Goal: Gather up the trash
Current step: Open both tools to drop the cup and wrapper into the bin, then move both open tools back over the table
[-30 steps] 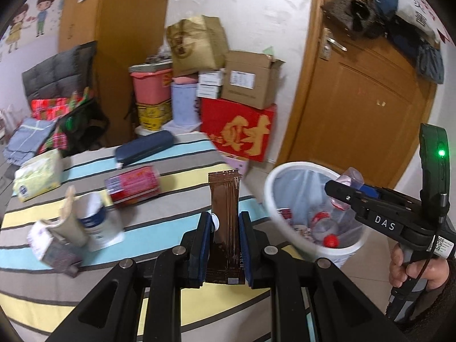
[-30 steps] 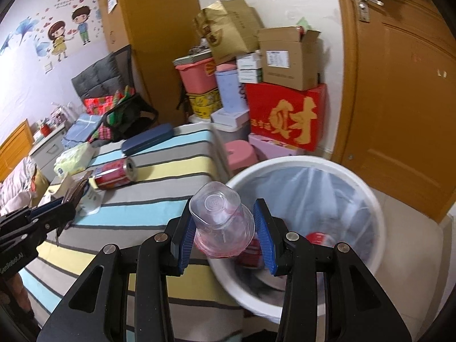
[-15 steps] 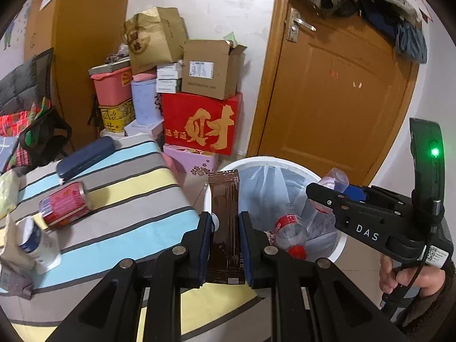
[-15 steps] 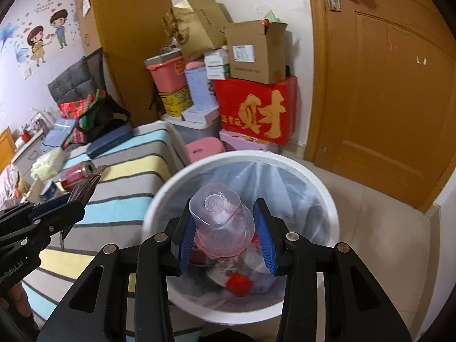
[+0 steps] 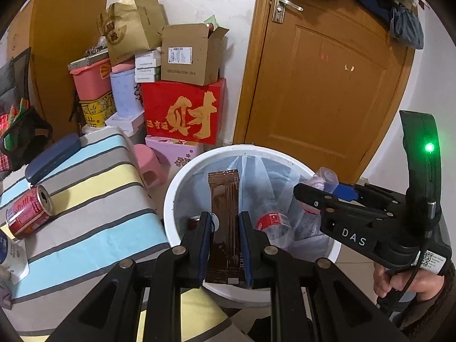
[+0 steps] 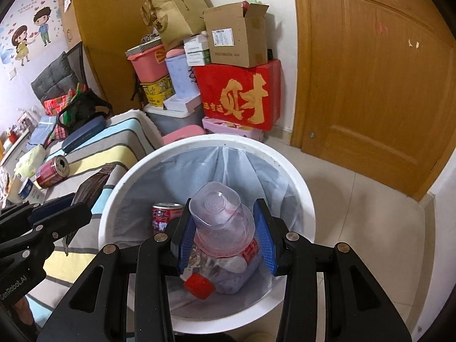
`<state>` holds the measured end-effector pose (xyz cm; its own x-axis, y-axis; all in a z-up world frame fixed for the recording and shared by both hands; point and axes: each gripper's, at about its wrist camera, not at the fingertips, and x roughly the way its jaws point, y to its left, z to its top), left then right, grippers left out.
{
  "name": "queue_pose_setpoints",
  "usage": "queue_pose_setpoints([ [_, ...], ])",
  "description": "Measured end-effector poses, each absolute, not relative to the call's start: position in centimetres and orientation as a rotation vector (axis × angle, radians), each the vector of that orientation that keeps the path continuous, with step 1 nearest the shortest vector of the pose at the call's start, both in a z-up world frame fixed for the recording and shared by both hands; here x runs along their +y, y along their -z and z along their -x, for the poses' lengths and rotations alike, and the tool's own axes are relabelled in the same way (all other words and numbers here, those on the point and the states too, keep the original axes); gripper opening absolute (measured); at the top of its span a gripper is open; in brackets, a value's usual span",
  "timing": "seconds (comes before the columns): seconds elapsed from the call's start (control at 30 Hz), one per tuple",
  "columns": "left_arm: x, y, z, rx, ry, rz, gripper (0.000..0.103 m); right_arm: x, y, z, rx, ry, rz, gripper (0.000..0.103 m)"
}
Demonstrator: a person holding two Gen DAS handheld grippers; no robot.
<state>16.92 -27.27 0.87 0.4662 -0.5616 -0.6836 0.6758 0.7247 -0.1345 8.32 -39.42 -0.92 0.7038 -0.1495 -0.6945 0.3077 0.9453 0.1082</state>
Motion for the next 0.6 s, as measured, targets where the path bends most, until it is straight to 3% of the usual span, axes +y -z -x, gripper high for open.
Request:
queue_pose_setpoints([
  [0.3,-27.6,-0.56,-17.28,0.779,0.761,-0.157,0.021,-39.77,1.36,-8.5,0.762,0.266,-0.222,0.042],
  [0.4,-27.51,-0.57,-17.34,0.78,0.753,-0.156,0.031,-39.81,1.38,-8.56,0.763,0.278,-0.217,0.047],
  [0.47,-27.38,-0.56,-17.36,0.785,0.753,-0.144,0.043,-39.84,1.39,-8.66,0.763,0.274,-0.222,0.06],
  [0.6,-27.06,-0.62,-17.44,0.782,0.737,-0.143,0.045,-39.95,1.4,-8.46,0.757,0.278,-0.237,0.06],
])
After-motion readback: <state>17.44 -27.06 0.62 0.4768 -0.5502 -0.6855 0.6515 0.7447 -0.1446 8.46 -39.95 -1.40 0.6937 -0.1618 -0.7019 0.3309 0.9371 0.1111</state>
